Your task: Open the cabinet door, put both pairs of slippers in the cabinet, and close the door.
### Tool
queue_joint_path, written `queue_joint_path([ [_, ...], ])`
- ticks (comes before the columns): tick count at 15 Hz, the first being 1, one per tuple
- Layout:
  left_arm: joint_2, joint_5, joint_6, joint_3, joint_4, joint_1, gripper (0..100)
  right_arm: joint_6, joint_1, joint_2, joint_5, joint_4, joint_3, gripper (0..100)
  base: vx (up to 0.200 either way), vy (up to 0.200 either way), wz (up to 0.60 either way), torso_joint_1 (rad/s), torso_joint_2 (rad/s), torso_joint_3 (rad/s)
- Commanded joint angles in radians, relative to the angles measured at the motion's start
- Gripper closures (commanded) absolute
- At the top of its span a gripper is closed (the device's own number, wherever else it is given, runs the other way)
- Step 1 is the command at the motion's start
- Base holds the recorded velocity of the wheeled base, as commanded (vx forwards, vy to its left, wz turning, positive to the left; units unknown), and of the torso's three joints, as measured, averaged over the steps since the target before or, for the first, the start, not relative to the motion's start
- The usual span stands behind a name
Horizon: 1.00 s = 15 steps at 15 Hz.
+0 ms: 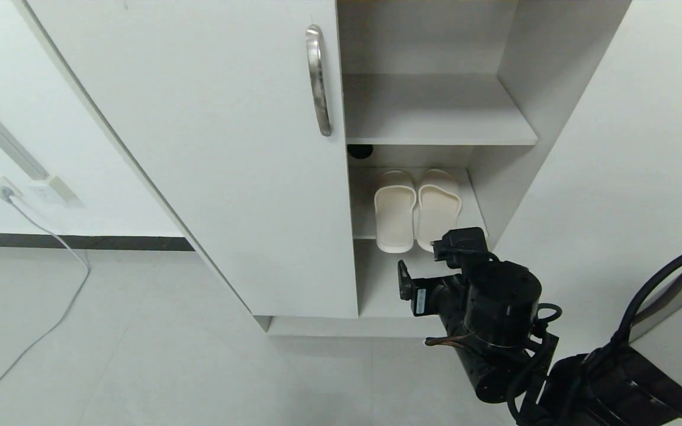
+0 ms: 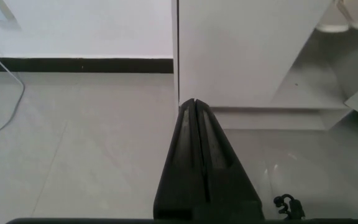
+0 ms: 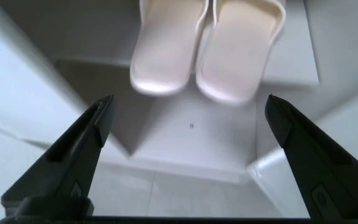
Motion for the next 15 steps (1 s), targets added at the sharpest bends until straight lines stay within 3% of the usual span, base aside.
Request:
queue_joint_path([
  [1, 0.001, 0.001, 0.000, 0.000, 0.000, 0.001, 100, -0.001, 0.001, 0.000, 0.000, -0.001, 0.001, 0, 0.000, 0.000, 0.00, 0.000, 0.00, 0.000],
  [15, 0.001, -0.006, 0.001, 0.000, 0.000, 0.000, 100, -0.006, 0.001, 0.004, -0.002, -0.001, 0.013, 0, 0.000, 0.000, 0.00, 0.000, 0.00, 0.020],
])
